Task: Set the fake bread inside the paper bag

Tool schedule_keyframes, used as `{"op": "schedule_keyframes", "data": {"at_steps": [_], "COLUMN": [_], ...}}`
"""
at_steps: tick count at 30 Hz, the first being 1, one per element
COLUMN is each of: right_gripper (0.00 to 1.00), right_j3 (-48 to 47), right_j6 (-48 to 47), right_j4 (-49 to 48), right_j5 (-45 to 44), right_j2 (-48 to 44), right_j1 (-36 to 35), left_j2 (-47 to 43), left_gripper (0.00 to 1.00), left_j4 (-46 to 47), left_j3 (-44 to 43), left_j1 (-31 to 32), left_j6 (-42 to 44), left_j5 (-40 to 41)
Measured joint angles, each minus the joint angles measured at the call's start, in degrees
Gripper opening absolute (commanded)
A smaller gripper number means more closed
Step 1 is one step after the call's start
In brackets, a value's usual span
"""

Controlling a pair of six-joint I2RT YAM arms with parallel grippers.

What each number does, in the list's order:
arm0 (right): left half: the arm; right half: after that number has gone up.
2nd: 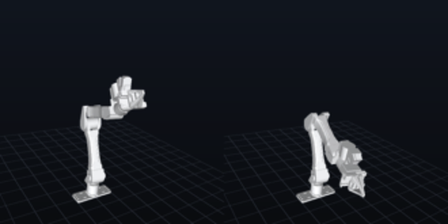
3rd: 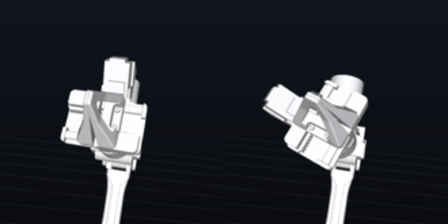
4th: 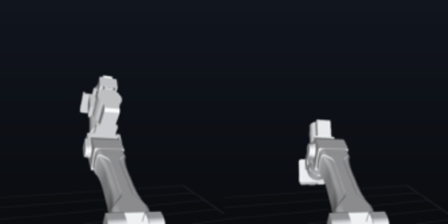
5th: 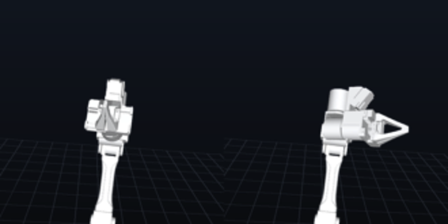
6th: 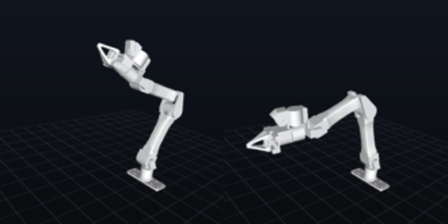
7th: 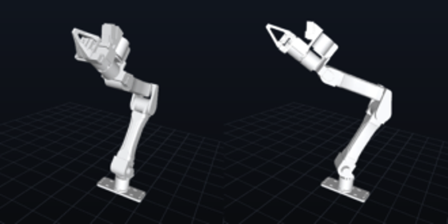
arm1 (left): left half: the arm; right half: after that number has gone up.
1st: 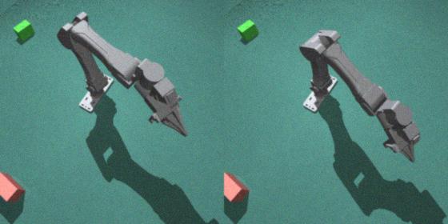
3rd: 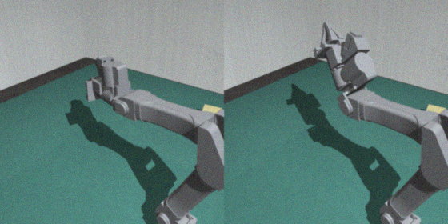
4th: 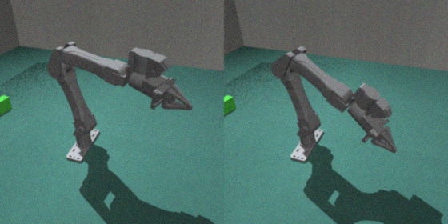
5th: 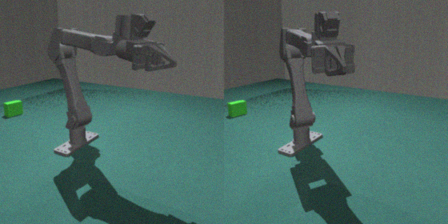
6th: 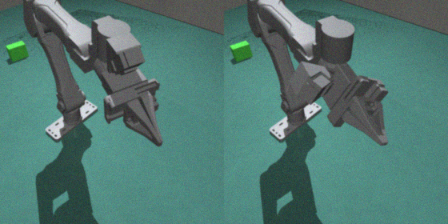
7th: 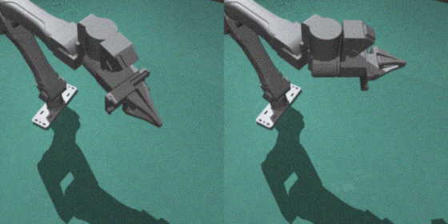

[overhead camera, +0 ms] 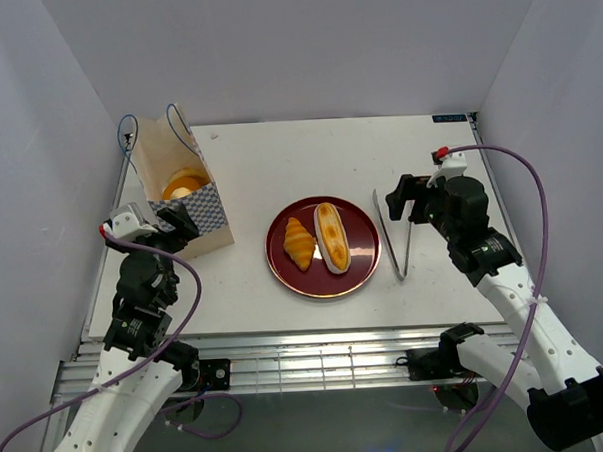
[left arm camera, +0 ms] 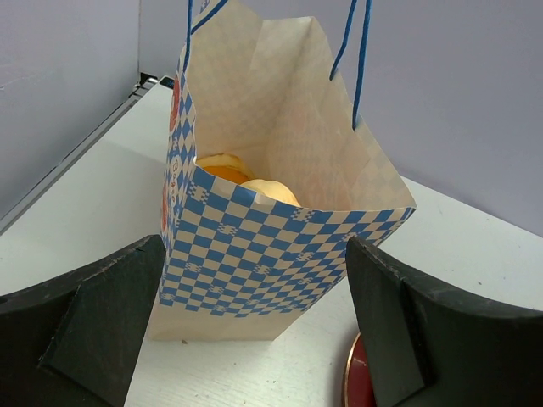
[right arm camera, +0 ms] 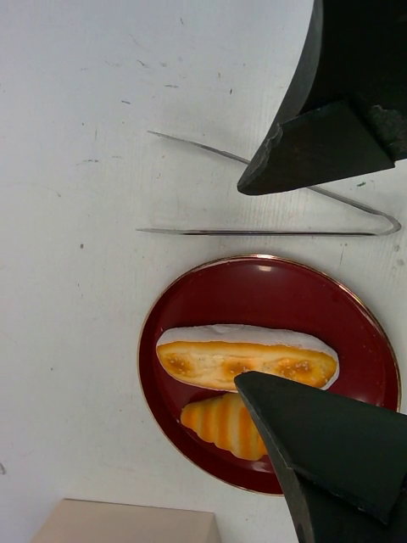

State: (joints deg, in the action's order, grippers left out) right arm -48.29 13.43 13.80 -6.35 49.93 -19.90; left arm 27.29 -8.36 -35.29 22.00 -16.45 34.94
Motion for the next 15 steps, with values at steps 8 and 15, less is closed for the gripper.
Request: {"op": "schedule_keyframes", "data": {"at_steps": [8, 15], "right_gripper": [0.90, 0.90], "right_j3": [1.9, 3.7], "right_j6": [0.3, 0.6], "right_j4": [-0.5, -2.0], "right_j5": [-0.2, -0.4], "right_j2": [-0.3, -1.4], "right_j1": [0.0, 0.0], "left_j2": [0.0, 0.0], "left_gripper": [0.98, 0.98], "left_j4": [0.0, 0.0], "left_j3": [0.0, 0.0], "left_j1": [0.0, 0.0], "left_j6": [0.3, 0.5], "left_j5": [0.5, 0.5]}}
